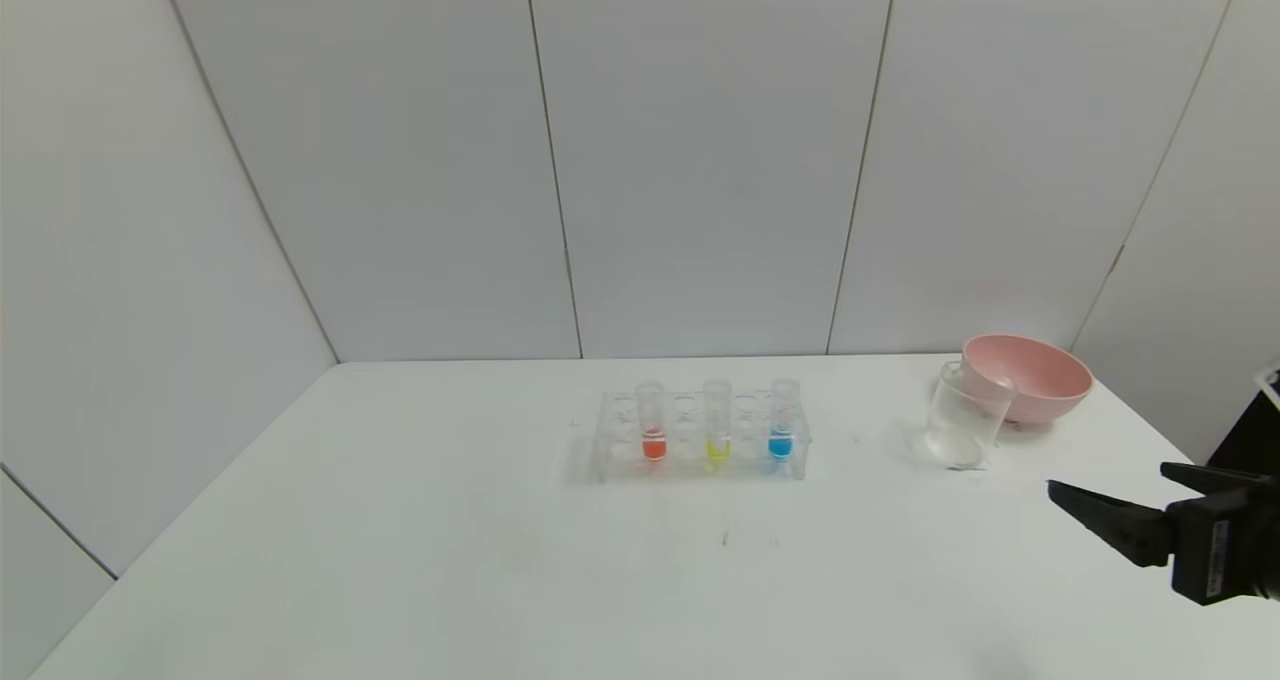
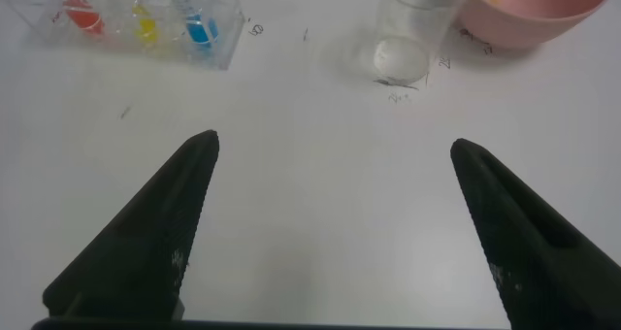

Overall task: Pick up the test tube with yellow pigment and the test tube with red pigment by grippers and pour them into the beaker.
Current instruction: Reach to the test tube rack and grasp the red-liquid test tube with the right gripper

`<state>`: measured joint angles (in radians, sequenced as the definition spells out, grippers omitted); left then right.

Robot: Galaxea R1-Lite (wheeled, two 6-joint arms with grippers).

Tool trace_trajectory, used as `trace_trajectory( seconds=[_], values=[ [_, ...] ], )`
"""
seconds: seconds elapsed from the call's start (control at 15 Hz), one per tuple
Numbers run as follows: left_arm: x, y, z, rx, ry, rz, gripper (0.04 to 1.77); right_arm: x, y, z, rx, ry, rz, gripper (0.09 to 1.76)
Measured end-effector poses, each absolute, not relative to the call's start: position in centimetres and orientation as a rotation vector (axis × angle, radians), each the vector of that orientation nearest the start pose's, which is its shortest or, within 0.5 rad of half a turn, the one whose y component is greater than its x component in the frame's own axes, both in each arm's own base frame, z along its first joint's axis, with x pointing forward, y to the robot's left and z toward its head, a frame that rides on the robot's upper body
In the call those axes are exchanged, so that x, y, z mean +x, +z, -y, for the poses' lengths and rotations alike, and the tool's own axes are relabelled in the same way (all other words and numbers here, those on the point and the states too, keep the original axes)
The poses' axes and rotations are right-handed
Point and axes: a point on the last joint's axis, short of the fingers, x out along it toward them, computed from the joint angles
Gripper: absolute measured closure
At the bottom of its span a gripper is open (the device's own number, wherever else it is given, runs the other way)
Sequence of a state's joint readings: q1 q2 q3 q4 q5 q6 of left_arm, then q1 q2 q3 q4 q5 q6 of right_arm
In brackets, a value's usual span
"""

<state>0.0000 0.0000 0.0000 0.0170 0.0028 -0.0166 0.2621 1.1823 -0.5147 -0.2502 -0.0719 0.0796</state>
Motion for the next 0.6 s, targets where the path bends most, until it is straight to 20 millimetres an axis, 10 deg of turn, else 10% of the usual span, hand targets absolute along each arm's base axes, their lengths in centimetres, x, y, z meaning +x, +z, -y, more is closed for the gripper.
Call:
trace_trajectory(
  seconds=[0.6],
  values=[
    [-2.3, 7.4, 0.0, -0.017, 0.002, -0.017, 0.09, 19.6, 18.4, -15.6, 0.004, 0.228, -0.446, 0.14]
  ],
)
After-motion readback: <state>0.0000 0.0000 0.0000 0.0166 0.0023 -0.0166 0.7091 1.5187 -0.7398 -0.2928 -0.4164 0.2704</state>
